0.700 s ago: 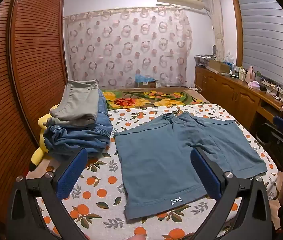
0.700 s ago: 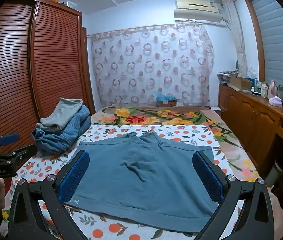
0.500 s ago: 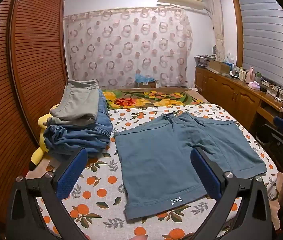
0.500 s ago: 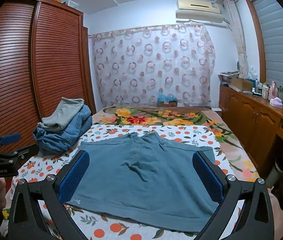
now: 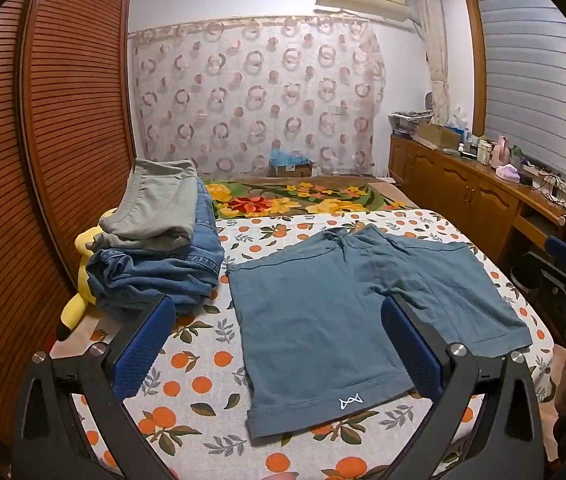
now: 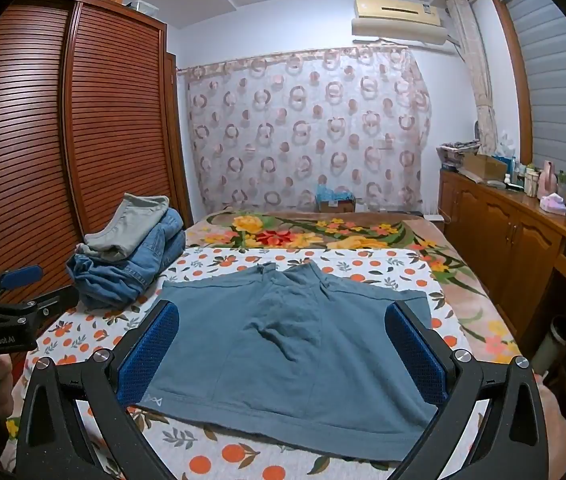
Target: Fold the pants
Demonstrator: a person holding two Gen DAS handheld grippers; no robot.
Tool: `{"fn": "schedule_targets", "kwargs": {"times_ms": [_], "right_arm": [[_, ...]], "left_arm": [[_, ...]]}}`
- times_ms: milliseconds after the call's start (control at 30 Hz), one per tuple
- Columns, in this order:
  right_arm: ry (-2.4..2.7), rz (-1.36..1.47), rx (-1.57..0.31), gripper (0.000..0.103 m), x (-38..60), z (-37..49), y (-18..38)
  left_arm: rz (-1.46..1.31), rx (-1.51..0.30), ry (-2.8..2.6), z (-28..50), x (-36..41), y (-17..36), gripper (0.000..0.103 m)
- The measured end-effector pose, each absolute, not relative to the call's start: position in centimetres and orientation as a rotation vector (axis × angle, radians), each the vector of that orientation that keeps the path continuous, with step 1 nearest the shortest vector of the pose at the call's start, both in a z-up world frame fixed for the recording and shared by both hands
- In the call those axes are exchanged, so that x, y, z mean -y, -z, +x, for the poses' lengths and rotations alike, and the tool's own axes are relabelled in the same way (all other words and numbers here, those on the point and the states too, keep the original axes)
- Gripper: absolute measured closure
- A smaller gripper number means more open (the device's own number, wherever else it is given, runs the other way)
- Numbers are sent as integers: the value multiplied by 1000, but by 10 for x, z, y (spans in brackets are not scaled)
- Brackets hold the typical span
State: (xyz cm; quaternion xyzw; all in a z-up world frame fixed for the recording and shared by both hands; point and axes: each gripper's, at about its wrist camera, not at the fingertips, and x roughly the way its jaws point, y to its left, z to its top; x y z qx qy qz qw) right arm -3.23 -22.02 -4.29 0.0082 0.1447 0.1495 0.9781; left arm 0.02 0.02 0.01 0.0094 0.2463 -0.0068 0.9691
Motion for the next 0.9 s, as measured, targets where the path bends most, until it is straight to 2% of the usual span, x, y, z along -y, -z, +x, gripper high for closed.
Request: {"fn": "schedule_targets", "kwargs": {"times_ms": [900], "right_arm": [[-304, 18, -293, 0, 220, -29, 42]], "left_arm": [[15, -495, 12, 1, -1, 0, 0]]}}
